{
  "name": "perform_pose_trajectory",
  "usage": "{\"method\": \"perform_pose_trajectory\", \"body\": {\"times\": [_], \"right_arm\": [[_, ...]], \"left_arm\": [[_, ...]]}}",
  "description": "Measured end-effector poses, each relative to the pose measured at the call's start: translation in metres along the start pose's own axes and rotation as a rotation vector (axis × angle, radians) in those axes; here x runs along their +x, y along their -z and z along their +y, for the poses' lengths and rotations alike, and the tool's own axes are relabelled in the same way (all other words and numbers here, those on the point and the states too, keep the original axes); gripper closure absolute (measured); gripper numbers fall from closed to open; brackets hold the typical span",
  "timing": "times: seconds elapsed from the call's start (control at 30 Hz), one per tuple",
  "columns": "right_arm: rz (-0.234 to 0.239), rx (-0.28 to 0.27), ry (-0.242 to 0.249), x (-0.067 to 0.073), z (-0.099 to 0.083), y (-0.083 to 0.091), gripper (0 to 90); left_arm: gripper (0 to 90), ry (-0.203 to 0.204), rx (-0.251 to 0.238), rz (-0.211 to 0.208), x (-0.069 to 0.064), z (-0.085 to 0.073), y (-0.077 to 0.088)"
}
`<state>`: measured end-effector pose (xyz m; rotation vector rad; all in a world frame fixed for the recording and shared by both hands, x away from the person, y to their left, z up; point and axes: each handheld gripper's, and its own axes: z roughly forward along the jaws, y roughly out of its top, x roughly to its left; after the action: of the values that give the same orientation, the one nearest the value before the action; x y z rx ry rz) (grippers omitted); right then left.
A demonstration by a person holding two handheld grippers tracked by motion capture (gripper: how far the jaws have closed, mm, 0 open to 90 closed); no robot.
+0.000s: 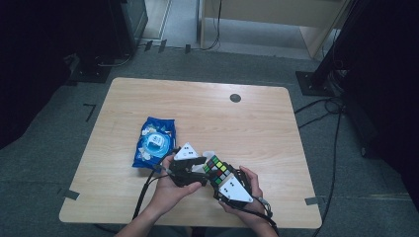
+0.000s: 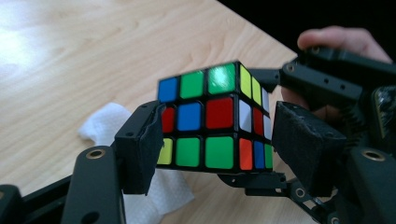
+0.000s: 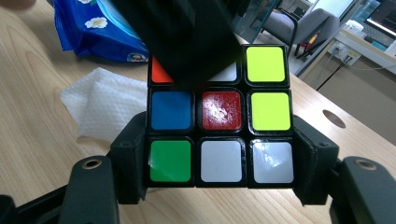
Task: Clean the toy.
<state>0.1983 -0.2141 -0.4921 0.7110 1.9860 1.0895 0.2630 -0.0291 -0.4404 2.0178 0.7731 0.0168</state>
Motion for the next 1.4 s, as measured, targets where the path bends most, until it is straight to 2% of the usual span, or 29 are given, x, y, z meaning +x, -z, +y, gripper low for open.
{"method": "perform_pose_trajectory", "body": {"times": [0.1,0.27,0.37,0.43,0.5,0.97,1.1,1.4], "right_arm": [[0.0,-0.003,0.007,0.001,0.001,0.0,35.0],[-0.006,0.004,0.013,0.004,0.0,-0.001,35.0],[-0.005,0.001,0.019,0.005,0.001,-0.002,35.0],[-0.011,0.006,0.018,0.006,0.001,-0.002,35.0],[-0.008,0.002,0.024,0.008,0.001,-0.003,35.0],[-0.029,0.0,0.059,0.013,0.003,-0.003,35.1],[-0.029,-0.005,0.071,0.013,0.004,-0.003,35.1],[-0.034,-0.012,0.071,0.015,0.005,-0.003,35.1]], "left_arm": [[32.4,-0.02,0.019,0.016,-0.002,-0.001,-0.004],[31.1,-0.014,0.041,0.012,0.001,-0.002,-0.007],[30.4,-0.023,0.047,0.017,0.0,-0.002,-0.008],[30.5,-0.021,0.047,0.001,-0.001,-0.002,-0.008],[29.2,-0.026,0.054,0.01,-0.002,-0.002,-0.01],[25.8,-0.006,0.083,-0.01,0.001,-0.003,-0.016],[25.0,-0.01,0.095,-0.001,-0.001,-0.004,-0.018],[24.5,-0.012,0.112,-0.009,0.0,-0.004,-0.02]]}}
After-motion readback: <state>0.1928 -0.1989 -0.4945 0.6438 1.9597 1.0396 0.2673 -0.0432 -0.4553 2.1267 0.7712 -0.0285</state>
